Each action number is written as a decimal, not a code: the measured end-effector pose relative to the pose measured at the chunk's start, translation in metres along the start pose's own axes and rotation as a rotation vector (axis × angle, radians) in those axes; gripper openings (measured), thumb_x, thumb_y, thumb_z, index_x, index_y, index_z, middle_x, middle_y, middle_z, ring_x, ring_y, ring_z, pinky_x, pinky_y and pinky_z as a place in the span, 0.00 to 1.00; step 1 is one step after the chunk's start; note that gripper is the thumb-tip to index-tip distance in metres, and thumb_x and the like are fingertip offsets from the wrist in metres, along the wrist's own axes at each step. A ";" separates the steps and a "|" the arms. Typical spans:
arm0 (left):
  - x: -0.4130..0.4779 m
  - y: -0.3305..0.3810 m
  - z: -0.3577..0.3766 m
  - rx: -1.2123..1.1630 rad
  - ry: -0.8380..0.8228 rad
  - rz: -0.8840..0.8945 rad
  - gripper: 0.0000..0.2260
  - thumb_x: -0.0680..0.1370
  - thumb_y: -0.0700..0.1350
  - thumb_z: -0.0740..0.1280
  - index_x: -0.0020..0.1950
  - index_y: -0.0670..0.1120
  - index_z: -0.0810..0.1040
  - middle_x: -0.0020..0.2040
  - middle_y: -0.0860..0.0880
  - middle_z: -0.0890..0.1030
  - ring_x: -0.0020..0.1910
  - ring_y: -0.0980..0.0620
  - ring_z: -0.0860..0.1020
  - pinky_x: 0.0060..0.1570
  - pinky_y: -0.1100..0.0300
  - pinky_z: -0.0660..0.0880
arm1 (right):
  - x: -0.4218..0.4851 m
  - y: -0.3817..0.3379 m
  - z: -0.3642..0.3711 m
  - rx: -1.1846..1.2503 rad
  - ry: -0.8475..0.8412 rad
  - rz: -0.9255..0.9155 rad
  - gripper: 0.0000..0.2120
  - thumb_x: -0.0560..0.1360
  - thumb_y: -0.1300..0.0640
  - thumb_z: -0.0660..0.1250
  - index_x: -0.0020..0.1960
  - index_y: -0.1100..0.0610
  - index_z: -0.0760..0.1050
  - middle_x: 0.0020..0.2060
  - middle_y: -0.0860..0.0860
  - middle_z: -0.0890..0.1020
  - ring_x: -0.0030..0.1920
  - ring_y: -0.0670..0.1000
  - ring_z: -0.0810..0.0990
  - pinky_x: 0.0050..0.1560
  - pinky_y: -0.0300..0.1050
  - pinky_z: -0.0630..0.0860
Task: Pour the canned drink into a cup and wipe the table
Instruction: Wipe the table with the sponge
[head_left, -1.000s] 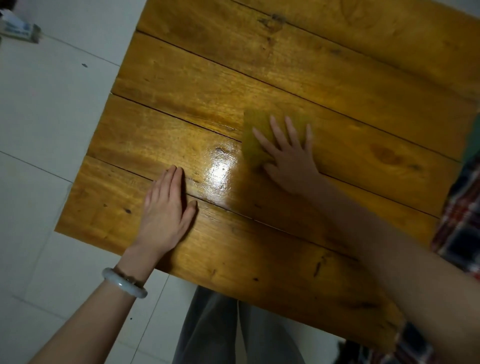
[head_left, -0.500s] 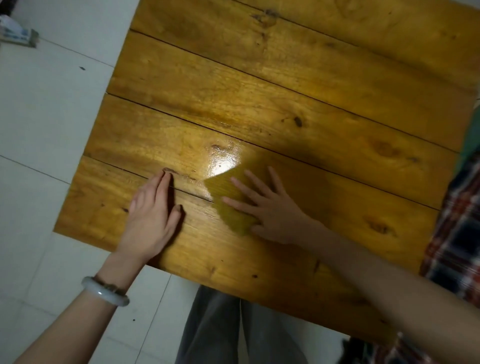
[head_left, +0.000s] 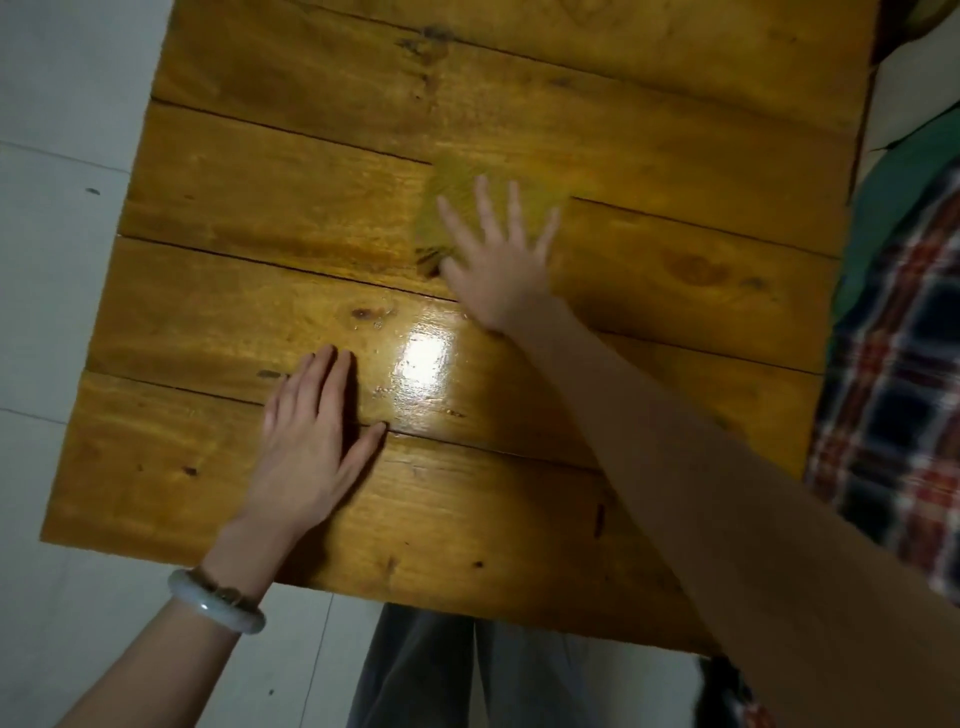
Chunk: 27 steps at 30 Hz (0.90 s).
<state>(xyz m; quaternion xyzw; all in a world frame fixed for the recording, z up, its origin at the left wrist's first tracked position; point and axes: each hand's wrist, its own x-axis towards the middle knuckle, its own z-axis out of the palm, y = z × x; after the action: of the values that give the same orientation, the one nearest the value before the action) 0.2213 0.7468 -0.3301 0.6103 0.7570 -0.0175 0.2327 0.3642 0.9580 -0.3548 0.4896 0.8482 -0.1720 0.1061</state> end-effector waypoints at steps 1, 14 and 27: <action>0.001 0.001 -0.002 0.001 0.007 0.003 0.34 0.76 0.62 0.51 0.76 0.44 0.52 0.76 0.43 0.56 0.75 0.44 0.54 0.72 0.44 0.52 | -0.013 -0.012 0.008 -0.051 -0.009 -0.131 0.29 0.78 0.38 0.47 0.75 0.42 0.41 0.76 0.52 0.39 0.74 0.60 0.36 0.65 0.72 0.32; 0.025 0.020 -0.013 0.095 -0.025 0.190 0.31 0.77 0.58 0.51 0.76 0.43 0.55 0.75 0.40 0.59 0.73 0.43 0.56 0.70 0.44 0.54 | -0.133 0.158 0.025 -0.161 0.069 -0.156 0.33 0.70 0.44 0.51 0.74 0.42 0.49 0.76 0.52 0.54 0.75 0.60 0.50 0.67 0.74 0.45; 0.028 0.041 0.003 0.144 -0.064 0.267 0.34 0.75 0.63 0.51 0.76 0.44 0.55 0.75 0.41 0.58 0.74 0.43 0.55 0.70 0.46 0.51 | -0.164 0.046 0.053 0.086 0.051 0.265 0.36 0.68 0.39 0.47 0.75 0.44 0.51 0.76 0.55 0.52 0.75 0.63 0.49 0.65 0.73 0.38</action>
<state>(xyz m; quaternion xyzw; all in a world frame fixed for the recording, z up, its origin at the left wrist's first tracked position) 0.2566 0.7816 -0.3327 0.7197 0.6582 -0.0598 0.2127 0.4867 0.8284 -0.3550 0.6057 0.7703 -0.1802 0.0853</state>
